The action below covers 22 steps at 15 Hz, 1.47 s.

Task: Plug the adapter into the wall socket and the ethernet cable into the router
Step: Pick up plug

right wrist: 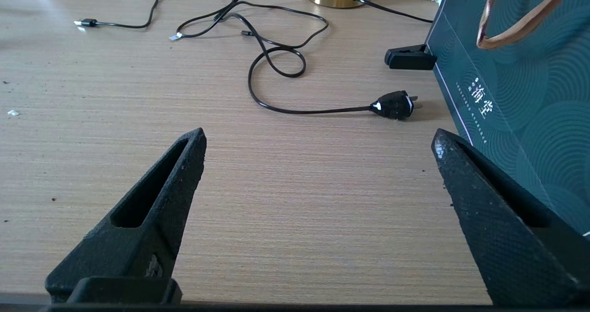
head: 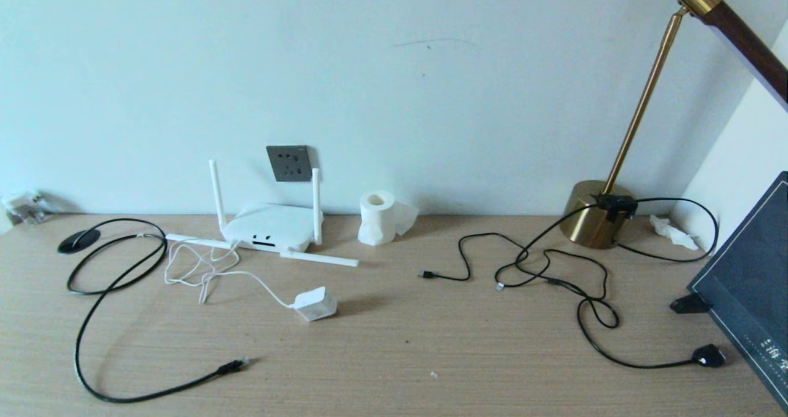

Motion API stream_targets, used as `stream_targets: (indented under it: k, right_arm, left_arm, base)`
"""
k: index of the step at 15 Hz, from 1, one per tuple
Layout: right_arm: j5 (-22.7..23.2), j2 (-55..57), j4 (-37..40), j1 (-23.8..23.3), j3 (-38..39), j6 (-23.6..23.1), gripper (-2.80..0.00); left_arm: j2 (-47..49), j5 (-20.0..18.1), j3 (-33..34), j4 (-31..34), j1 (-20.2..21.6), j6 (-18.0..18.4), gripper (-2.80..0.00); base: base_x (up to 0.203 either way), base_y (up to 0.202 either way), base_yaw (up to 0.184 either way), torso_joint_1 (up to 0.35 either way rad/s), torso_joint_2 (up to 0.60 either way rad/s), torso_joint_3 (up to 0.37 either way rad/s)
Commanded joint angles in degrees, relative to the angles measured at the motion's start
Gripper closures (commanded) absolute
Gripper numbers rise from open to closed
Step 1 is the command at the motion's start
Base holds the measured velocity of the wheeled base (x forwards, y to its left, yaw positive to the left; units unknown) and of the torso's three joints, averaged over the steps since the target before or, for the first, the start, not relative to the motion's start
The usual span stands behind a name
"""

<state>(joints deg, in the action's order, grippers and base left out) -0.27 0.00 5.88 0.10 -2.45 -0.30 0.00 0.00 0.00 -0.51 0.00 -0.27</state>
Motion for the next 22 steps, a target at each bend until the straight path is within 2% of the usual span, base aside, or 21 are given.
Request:
stream_targets:
  k: [1,6,8,10,12,14,16,19,22]
  right_arm:
    - [0.0,0.0,0.0,0.0,0.0,0.0,-2.80]
    - [0.0,0.0,0.0,0.0,0.0,0.0,-2.80]
    - [0.0,0.0,0.0,0.0,0.0,0.0,-2.80]
    - [0.0,0.0,0.0,0.0,0.0,0.0,-2.80]
    - [0.0,0.1,0.0,0.0,0.0,0.0,-2.80]
    - [0.0,0.0,0.0,0.1,0.0,0.0,-2.80]
    - [0.0,0.1,0.0,0.0,0.0,0.0,-2.80]
    - [0.0,0.1,0.0,0.0,0.0,0.0,-2.80]
    - [0.0,0.0,0.0,0.0,0.0,0.0,-2.80]
  left_arm:
    - [0.1,0.0,0.0,0.0,0.0,0.0,0.00]
    - [0.1,0.0,-0.1,0.4,0.0,0.4,0.00]
    - [0.1,-0.9,-0.8,0.0,0.0,2.8,0.00]
    - [3.9,-4.5,-8.4,0.5,-0.1,3.2,0.00]
    - [14.9,-7.5,-18.9,0.7,-1.4,2.9,0.00]
    - [32.6,-10.6,-30.9,1.0,-4.8,3.4,0.00]
    - [48.6,-14.2,-39.5,1.2,-7.3,5.5,0.00]
    - [69.3,-20.7,-48.2,1.1,-9.7,10.1,0.00]
    - [84.6,-27.1,-55.1,1.0,-11.1,15.4,0.00]
  base:
    - [0.000,0.000,0.000,0.000,0.00,0.000]
    - [0.000,0.000,0.000,0.000,0.00,0.000]
    - [0.000,0.000,0.000,0.000,0.00,0.000]
    - [0.000,0.000,0.000,0.000,0.00,0.000]
    - [0.000,0.000,0.000,0.000,0.00,0.000]
    - [0.000,0.000,0.000,0.000,0.00,0.000]
    - [0.000,0.000,0.000,0.000,0.00,0.000]
    - [0.000,0.000,0.000,0.000,0.00,0.000]
    - [0.000,0.000,0.000,0.000,0.00,0.000]
